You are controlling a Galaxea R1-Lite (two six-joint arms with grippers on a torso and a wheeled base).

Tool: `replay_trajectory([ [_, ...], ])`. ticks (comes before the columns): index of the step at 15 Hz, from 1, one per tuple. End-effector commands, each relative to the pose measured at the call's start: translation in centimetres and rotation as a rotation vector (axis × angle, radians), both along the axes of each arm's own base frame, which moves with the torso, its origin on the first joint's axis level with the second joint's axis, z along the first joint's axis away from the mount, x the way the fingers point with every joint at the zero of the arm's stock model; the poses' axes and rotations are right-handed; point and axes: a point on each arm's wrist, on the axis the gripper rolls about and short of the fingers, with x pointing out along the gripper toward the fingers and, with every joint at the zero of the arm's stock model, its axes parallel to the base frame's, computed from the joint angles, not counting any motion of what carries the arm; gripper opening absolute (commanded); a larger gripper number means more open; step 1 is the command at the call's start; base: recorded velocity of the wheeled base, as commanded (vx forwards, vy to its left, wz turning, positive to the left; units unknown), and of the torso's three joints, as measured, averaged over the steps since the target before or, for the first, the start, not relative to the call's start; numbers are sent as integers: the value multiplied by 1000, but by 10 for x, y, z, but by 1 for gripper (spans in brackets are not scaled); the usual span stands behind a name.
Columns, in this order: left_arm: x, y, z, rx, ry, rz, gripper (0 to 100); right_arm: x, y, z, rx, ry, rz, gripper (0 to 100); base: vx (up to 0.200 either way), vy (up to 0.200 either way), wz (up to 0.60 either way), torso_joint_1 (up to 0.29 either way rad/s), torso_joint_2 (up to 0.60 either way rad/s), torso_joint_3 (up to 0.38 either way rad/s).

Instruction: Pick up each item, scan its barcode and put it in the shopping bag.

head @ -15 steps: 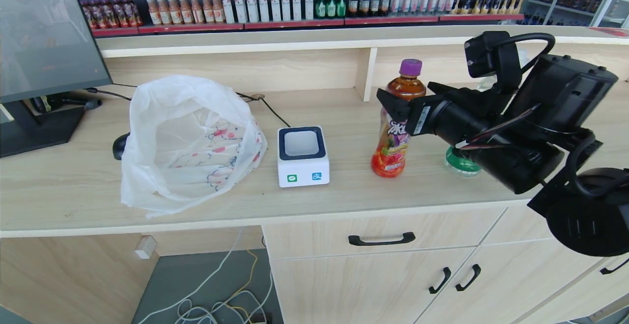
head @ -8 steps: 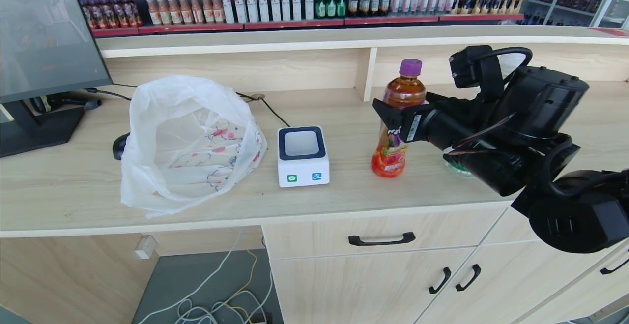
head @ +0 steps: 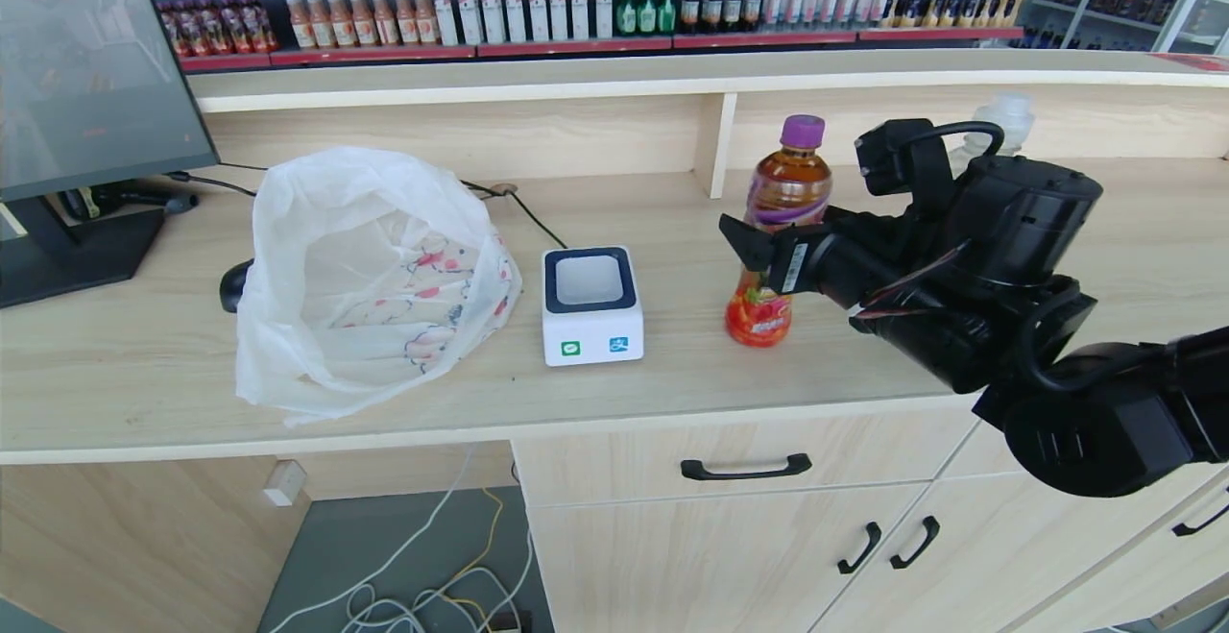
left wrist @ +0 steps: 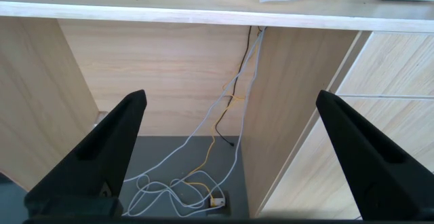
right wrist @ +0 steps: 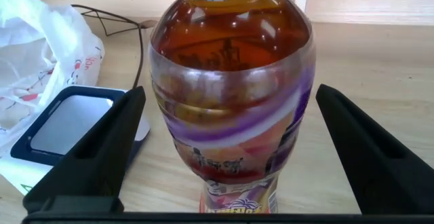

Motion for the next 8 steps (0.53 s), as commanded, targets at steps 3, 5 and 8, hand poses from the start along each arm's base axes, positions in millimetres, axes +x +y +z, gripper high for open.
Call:
replay_trajectory([
  [3,0,0,0,0,-1,2,100,7,3,-11,-6,11,13,100,0,0,0,0,0,0],
  [5,0,0,0,0,-1,2,100,7,4,-14,-8,21,13,100,0,0,0,0,0,0],
  [8,0,0,0,0,-1,2,100,8,4,-17,-10,27,15,100,0,0,0,0,0,0],
])
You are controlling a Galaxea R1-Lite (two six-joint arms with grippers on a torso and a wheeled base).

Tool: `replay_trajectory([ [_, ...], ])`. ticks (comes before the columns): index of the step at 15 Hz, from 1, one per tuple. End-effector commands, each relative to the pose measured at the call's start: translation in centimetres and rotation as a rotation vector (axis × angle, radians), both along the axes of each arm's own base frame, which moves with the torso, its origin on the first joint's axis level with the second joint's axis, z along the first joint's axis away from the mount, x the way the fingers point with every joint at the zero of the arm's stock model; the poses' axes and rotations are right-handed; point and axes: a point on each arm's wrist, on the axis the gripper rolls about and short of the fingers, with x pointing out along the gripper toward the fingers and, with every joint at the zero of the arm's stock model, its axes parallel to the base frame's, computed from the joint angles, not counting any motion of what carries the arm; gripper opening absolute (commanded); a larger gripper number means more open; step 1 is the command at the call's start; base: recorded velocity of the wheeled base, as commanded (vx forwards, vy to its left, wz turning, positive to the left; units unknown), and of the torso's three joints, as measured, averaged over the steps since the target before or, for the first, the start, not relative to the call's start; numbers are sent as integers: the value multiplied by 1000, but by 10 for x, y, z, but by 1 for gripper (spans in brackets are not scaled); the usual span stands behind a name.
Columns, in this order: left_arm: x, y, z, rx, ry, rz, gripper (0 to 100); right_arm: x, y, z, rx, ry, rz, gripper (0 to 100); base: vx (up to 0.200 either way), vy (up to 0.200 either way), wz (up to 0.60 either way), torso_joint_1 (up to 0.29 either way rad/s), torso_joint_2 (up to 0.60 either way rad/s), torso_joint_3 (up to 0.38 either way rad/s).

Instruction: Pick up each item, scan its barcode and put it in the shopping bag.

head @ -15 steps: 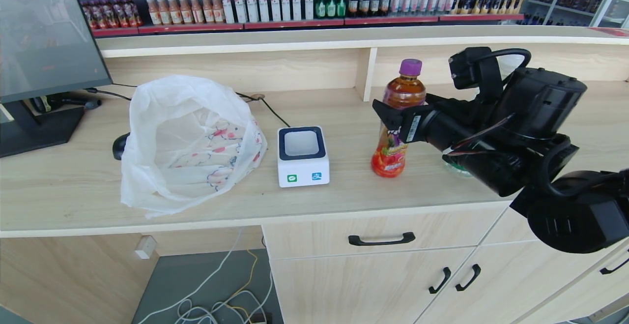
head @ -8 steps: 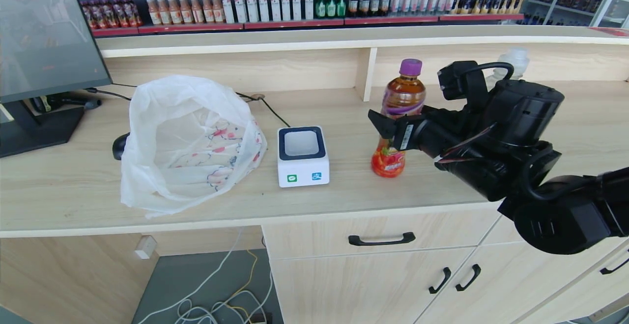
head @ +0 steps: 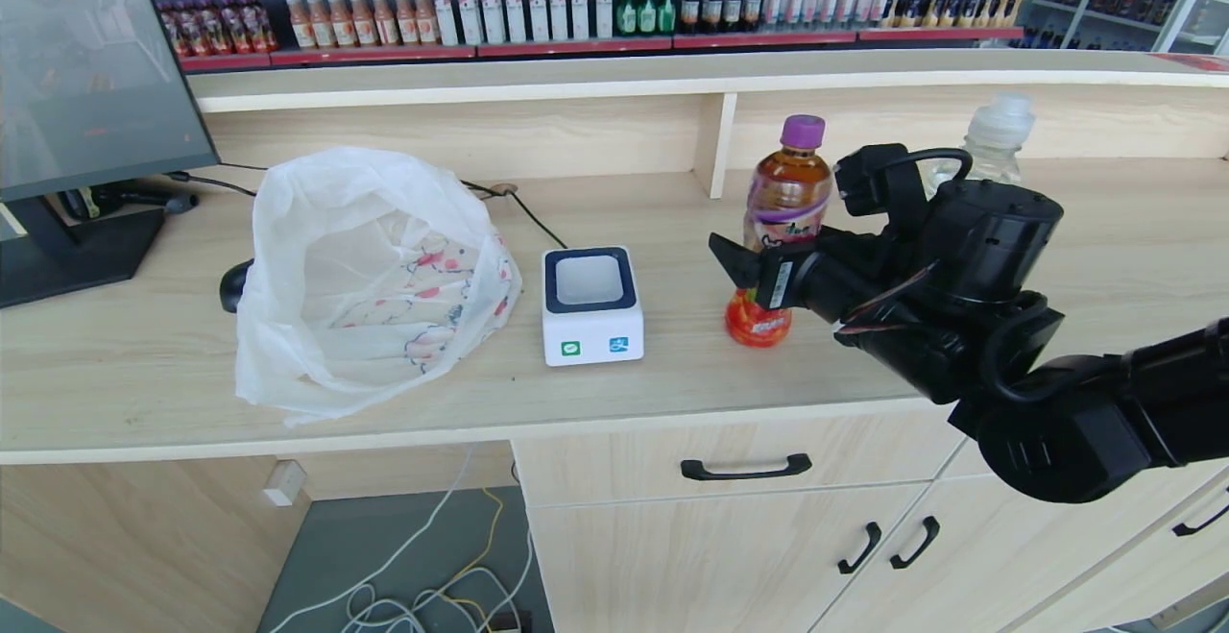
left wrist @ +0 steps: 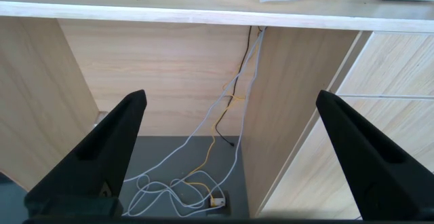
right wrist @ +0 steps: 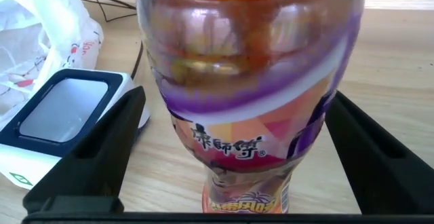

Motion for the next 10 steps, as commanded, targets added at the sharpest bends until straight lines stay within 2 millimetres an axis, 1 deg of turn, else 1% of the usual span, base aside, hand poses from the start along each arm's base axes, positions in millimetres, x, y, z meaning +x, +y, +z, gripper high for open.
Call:
replay_trajectory([
  [1,0,0,0,0,-1,1,100,1,-1,-3,-1,9,-2,100,0,0,0,0,0,0],
  [5,0,0,0,0,-1,0,100,6,3,-8,-4,4,8,100,0,0,0,0,0,0],
  [8,0,0,0,0,-1,1,100,12,2,-3,-9,-25,-4,100,0,0,0,0,0,0],
  [10,0,0,0,0,-1,0,100,14,1,-5,-15,-21,-9,100,0,0,0,0,0,0],
])
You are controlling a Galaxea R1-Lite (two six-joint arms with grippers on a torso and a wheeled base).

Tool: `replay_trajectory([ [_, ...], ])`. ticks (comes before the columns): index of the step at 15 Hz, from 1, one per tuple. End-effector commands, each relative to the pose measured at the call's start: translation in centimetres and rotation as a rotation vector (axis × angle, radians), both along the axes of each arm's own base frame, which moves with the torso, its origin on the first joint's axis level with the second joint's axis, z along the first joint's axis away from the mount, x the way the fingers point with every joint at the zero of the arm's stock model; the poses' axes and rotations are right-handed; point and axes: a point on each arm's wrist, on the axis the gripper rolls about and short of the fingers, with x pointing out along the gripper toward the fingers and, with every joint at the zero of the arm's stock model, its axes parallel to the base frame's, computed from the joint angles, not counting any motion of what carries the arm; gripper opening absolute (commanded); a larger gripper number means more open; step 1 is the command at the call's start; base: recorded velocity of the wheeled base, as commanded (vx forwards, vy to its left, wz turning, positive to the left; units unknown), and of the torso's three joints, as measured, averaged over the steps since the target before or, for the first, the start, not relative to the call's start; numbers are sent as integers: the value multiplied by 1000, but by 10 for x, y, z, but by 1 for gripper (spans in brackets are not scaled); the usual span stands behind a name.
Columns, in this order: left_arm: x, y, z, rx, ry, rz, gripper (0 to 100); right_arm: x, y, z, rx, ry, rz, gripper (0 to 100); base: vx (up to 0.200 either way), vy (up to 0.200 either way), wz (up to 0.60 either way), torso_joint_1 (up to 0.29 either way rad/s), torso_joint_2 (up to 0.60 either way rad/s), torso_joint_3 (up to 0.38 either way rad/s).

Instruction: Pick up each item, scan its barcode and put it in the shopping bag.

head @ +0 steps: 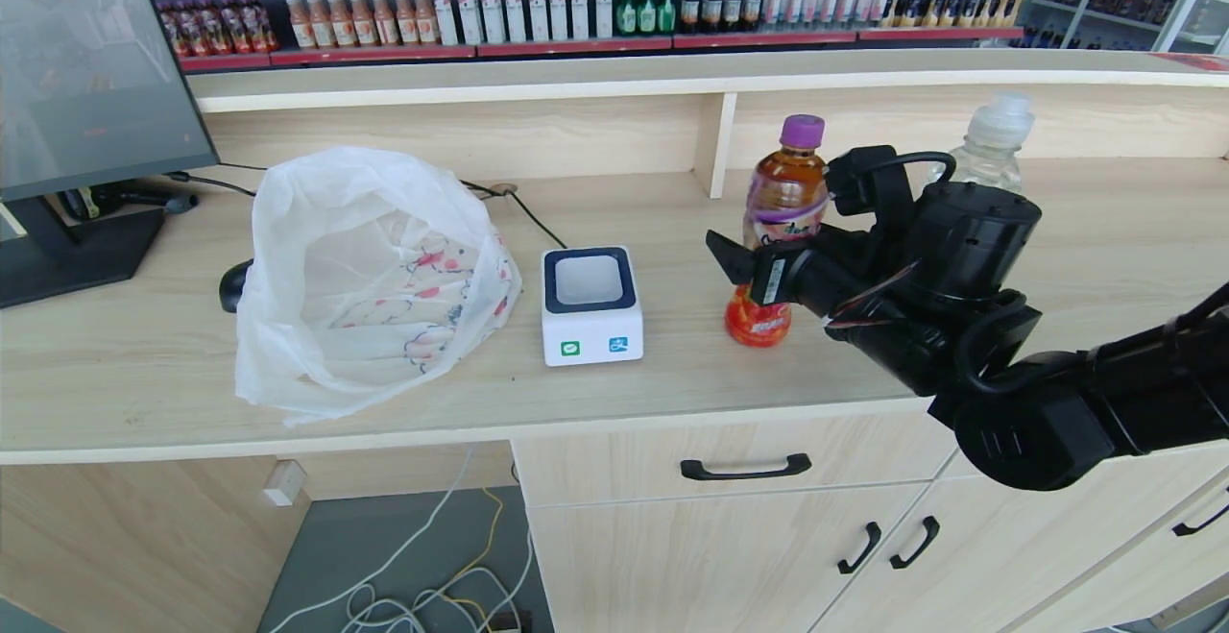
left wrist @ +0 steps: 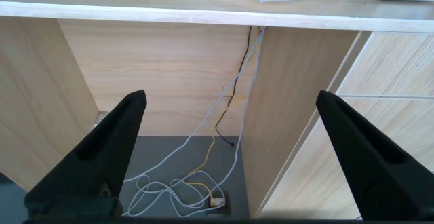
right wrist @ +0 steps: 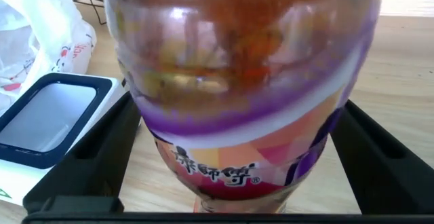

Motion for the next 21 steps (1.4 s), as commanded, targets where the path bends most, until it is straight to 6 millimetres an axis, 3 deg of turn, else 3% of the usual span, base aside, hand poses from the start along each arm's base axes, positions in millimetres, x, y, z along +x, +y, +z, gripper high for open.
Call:
replay_trajectory([
  [1,0,0,0,0,-1,1,100,1,0,-1,-5,1,-3,100,0,0,0,0,0,0],
  [8,0,0,0,0,-1,1,100,9,0,-5,-41,-6,-14,100,0,0,0,0,0,0],
  [9,0,0,0,0,-1,0,100,9,1,-6,-45,-7,-13,0,0,0,0,0,0,0],
  [21,0,0,0,0,-1,0,100,5,-4,7,-24,-39,-13,0,0,0,0,0,0,0],
])
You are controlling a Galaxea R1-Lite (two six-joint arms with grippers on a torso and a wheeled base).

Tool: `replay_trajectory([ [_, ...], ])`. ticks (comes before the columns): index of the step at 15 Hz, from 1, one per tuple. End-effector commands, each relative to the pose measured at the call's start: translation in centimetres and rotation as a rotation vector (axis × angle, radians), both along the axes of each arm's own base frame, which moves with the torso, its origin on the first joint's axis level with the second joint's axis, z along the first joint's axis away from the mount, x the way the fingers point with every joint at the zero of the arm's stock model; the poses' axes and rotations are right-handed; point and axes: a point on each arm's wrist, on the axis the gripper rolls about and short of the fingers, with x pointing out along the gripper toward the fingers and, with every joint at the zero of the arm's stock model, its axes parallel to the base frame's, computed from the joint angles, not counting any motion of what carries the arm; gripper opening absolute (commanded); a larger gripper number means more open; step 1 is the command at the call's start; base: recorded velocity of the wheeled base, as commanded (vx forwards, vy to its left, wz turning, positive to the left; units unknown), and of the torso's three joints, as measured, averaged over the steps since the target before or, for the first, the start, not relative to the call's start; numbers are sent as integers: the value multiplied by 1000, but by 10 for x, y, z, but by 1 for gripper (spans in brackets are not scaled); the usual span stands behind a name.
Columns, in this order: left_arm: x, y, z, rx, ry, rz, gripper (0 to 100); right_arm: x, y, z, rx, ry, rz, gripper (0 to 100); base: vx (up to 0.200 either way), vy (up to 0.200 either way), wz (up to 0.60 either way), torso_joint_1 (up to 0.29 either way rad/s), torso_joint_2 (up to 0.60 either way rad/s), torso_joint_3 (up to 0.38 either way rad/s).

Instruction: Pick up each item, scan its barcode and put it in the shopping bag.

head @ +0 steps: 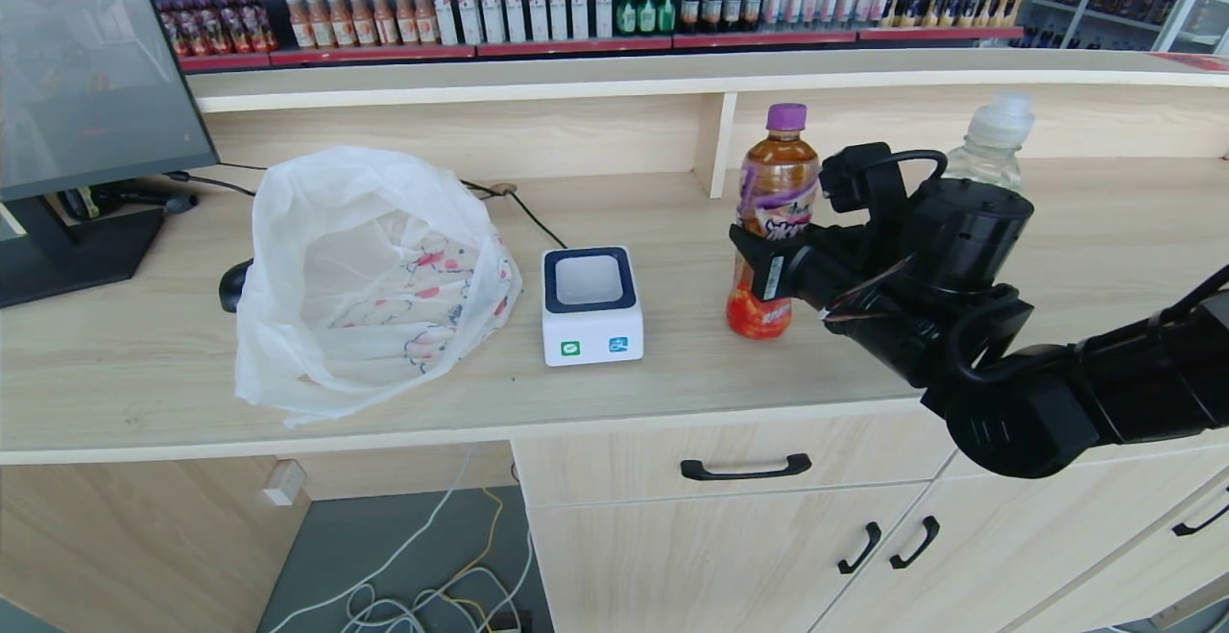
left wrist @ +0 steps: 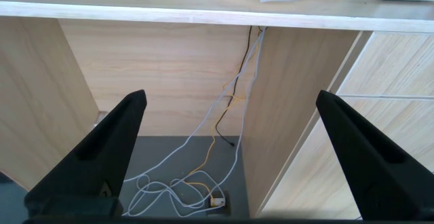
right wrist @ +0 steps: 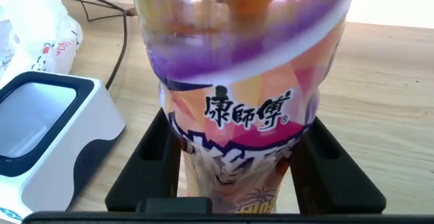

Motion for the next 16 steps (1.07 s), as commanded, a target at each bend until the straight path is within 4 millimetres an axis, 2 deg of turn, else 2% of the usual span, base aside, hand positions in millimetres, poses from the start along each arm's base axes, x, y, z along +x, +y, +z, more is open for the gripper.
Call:
replay_trajectory([
  [1,0,0,0,0,-1,1,100,-4,-2,7,9,-16,0,0,0,0,0,0,0,0],
  [9,0,0,0,0,-1,0,100,-14,-7,17,20,-33,0,0,0,0,0,0,0,0],
  [16,0,0,0,0,-1,0,100,-39,-20,34,37,-67,0,0,0,0,0,0,0,0],
])
